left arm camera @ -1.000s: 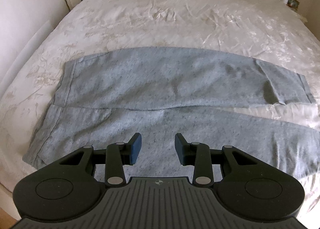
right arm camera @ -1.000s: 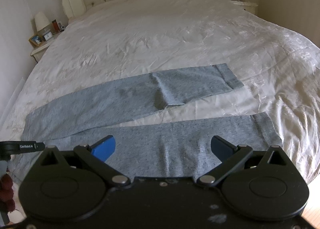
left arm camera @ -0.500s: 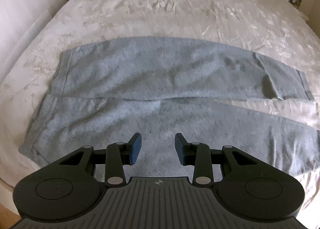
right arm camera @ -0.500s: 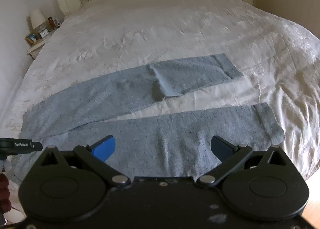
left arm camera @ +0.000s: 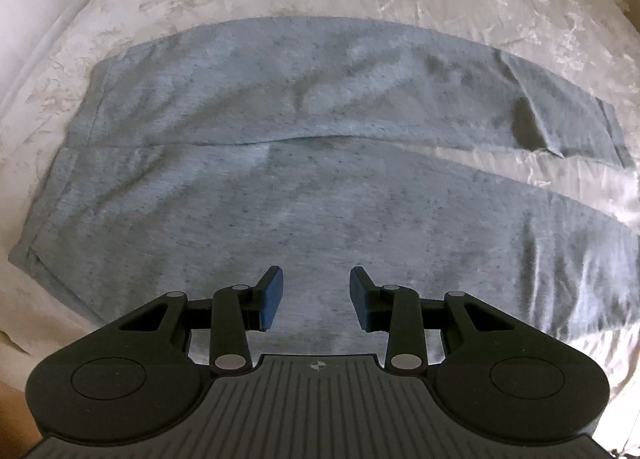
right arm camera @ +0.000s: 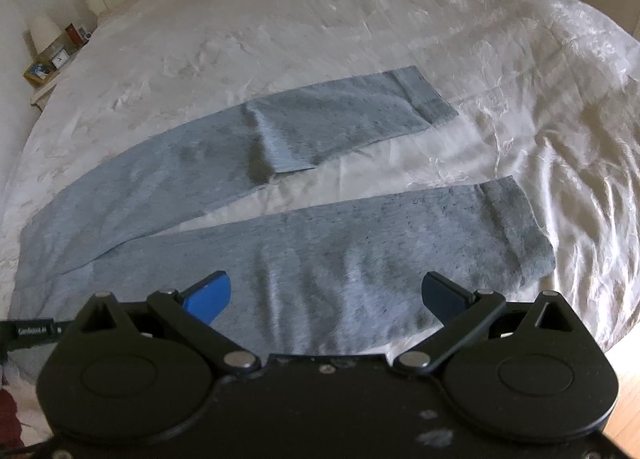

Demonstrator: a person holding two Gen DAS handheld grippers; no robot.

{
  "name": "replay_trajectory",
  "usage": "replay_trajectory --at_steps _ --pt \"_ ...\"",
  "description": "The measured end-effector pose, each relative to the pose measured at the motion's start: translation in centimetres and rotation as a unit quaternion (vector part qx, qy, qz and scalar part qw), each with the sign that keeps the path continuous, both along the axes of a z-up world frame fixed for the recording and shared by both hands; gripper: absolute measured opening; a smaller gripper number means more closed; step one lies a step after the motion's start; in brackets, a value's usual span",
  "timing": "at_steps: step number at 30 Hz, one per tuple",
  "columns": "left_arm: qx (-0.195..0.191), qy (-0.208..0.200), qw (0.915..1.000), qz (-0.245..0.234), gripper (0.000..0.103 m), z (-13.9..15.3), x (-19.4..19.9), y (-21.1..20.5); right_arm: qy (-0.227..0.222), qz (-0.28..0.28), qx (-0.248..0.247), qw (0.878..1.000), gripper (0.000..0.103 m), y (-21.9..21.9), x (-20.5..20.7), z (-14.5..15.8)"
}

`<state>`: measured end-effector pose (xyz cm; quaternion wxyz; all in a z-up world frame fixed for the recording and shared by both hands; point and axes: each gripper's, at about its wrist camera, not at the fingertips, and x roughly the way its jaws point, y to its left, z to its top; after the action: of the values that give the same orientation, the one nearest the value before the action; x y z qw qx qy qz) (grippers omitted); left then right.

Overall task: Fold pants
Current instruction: 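Move both open grippers over the grey sweatpants legs, then grasp the hem of one grey pant leg with the right gripper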

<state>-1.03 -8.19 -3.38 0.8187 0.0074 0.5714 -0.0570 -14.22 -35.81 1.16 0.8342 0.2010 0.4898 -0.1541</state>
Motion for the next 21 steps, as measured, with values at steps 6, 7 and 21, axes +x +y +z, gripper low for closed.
replay_trajectory --at_steps 6,7,21 --pt "0.011 0.016 0.9995 0.026 0.035 0.2 1.1 -3.1 0.007 0.028 0.005 1.0 0.103 -4.4 3.6 -1.9" --pt "0.012 0.018 0.9992 0.032 0.035 0.3 1.3 -3.5 0.007 0.03 0.009 0.999 0.103 -5.2 4.2 -2.1" --pt "0.095 0.085 0.9909 0.044 0.035 -4.0 2.7 -9.1 0.098 0.055 -0.003 0.994 0.103 -11.2 16.9 4.9"
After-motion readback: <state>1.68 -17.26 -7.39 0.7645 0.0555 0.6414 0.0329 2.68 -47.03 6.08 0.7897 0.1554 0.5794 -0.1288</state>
